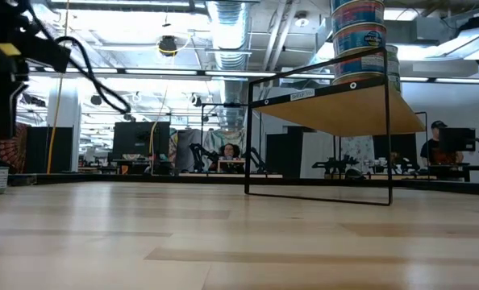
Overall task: Stack canned seafood by type on shelf
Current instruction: Move the green tuna can to the center of the table
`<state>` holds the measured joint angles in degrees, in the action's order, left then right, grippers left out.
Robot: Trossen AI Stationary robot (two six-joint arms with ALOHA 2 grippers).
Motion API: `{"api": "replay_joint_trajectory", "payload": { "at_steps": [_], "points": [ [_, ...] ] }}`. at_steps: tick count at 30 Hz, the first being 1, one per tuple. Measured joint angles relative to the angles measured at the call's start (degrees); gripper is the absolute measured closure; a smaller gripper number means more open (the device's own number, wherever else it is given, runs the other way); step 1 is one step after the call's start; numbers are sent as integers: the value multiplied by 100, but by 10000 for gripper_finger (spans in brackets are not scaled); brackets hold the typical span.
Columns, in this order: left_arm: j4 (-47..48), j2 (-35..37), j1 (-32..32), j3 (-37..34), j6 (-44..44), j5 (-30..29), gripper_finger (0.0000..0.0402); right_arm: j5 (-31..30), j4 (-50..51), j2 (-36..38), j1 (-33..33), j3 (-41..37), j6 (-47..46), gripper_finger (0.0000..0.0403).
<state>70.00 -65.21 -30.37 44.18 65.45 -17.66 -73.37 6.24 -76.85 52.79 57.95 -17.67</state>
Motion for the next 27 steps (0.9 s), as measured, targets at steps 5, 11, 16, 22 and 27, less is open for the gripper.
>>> {"api": "replay_joint_trajectory", "payload": {
  "at_steps": [5,11,16,22,27],
  "points": [
    [216,-320,-66,-104,100,343,272,1,7,-3,-6,0,50,132],
    [-270,-784,-70,-323,-247,386,272,1,-11,-3,10,0,122,132],
    [-1187,-1201,-72,-457,-1074,92,272,2,-44,-3,10,0,122,132],
    [-2464,-1639,-71,-259,-1772,-1130,272,1,-147,-3,10,0,170,132],
    [-4505,-1655,-37,-67,-3482,-1875,272,2,-215,-3,-8,0,173,132]
  ]
}}
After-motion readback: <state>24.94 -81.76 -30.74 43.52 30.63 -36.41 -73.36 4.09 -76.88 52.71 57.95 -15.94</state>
